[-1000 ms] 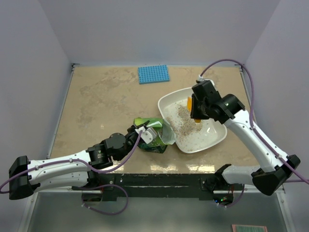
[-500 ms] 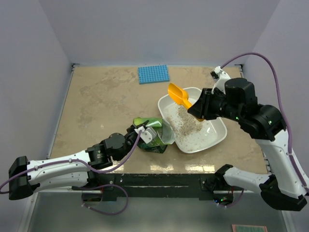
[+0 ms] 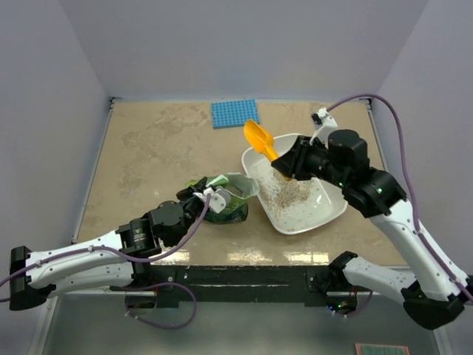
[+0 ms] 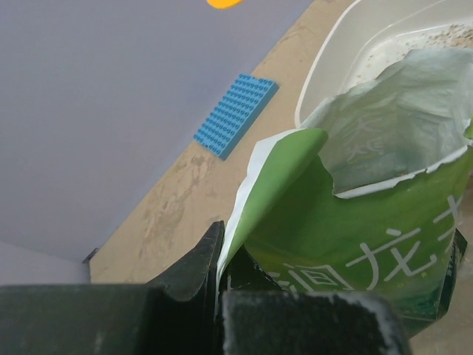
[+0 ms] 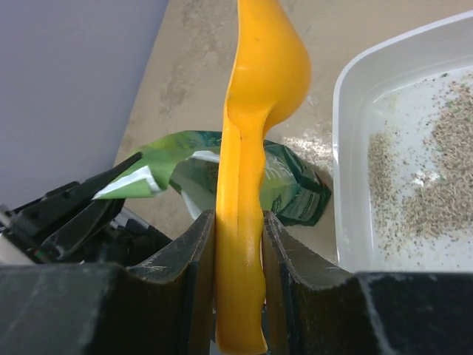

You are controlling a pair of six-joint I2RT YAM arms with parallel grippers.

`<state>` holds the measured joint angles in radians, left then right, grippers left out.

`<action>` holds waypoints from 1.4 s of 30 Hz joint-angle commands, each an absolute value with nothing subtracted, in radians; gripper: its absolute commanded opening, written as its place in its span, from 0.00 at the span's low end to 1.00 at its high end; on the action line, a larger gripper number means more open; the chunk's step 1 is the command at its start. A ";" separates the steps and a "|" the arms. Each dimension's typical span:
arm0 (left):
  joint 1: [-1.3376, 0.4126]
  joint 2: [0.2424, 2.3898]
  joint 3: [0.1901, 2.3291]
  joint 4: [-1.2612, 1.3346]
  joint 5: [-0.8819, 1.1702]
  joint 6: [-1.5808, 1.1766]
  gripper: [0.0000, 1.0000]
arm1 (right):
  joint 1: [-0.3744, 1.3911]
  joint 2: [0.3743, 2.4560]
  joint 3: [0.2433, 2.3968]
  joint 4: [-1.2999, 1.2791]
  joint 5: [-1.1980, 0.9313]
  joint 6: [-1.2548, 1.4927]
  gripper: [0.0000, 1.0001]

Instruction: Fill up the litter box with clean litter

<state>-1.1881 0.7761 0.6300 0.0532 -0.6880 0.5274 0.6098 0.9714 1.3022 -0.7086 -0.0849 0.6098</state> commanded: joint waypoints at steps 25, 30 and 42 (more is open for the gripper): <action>-1.183 0.569 0.726 -0.224 -0.801 0.259 0.00 | 0.672 2.095 1.663 -0.299 -0.106 0.416 0.00; -1.183 0.581 0.730 -0.227 -0.766 0.261 0.00 | 0.672 2.129 1.687 -0.347 -0.065 0.408 0.35; -1.183 0.581 0.742 -0.216 -0.623 0.330 0.00 | 0.644 1.795 1.605 -0.411 -0.054 0.380 0.64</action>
<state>-1.1801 0.5877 0.6788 -0.3157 -0.7452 0.3035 0.6689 2.0228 1.6299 -0.3969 -0.0814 0.4095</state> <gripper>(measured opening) 0.017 0.637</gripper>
